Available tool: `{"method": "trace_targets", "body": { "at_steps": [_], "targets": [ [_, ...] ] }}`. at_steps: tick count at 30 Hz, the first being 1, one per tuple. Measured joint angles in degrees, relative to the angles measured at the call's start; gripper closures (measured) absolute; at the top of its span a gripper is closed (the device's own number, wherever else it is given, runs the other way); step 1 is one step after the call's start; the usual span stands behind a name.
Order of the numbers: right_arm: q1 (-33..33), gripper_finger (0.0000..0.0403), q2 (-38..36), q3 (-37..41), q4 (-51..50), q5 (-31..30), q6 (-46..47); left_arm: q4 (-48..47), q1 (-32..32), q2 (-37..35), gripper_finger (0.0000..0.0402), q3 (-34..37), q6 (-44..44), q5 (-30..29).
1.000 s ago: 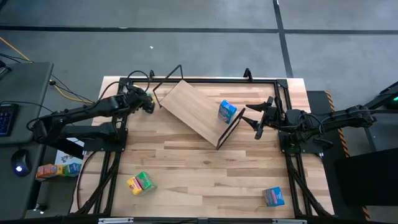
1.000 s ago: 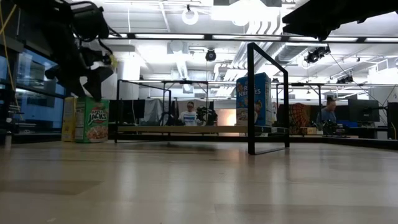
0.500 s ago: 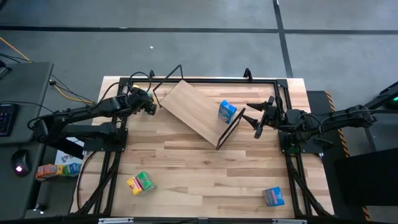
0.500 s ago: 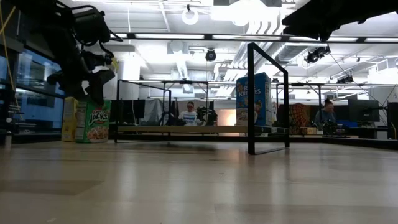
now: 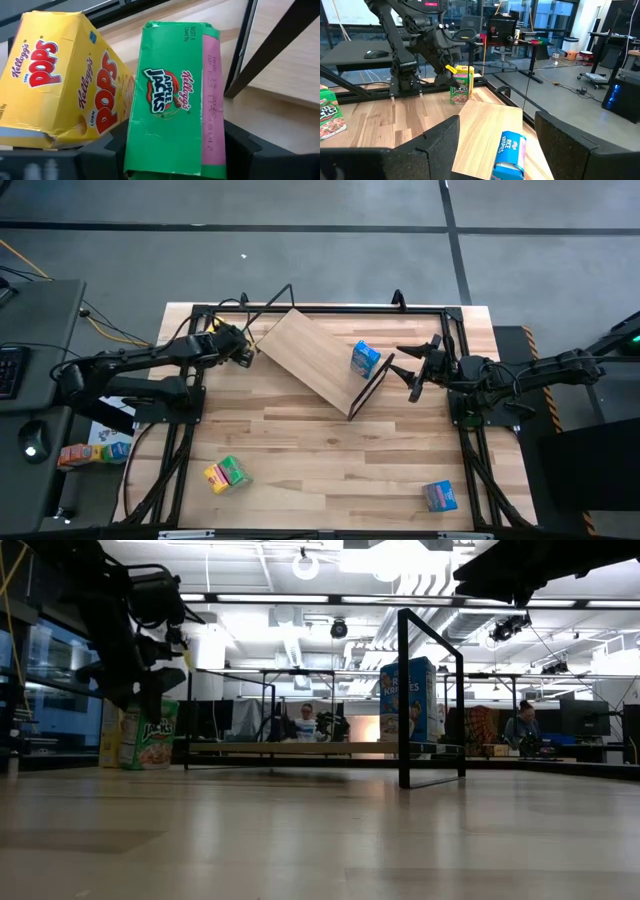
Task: Stack cereal on shelf
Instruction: Put the top green cereal box on the shelf
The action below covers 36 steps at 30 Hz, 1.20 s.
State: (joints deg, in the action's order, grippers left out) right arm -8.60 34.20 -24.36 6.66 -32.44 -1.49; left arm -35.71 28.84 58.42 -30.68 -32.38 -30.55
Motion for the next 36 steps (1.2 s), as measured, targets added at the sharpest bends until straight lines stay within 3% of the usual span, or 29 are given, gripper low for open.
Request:
{"method": "trace_targets", "body": {
  "at_steps": [8, 21, 26, 29, 36],
  "targets": [
    [-0.01, 0.0153, 0.00, 0.00, 0.00, 0.02, -0.01, -0.78, 0.01, -4.67, 0.0263, 0.00, 0.50, 0.87],
    [-0.01, 0.0153, 0.00, 0.00, -0.11, -0.04, -0.02, -8.83, -0.81, -16.40, 0.0274, -1.53, -0.19, 19.34],
    [-0.01, 0.0153, 0.00, 0.00, -0.07, -0.10, -0.01, -10.80, -3.47, -17.13, 0.0274, -2.43, -1.90, 22.76],
    [0.00, 0.0153, 0.00, 0.00, -0.07, -0.33, -0.01, -8.02, -5.86, -16.90, 0.0275, -2.43, -1.95, 26.61],
    [-0.01, 0.0153, -0.02, 0.00, -0.01, -0.38, -0.01, 14.38, -12.28, -13.49, 0.0275, -2.43, 1.46, 30.17]
  ]
}}
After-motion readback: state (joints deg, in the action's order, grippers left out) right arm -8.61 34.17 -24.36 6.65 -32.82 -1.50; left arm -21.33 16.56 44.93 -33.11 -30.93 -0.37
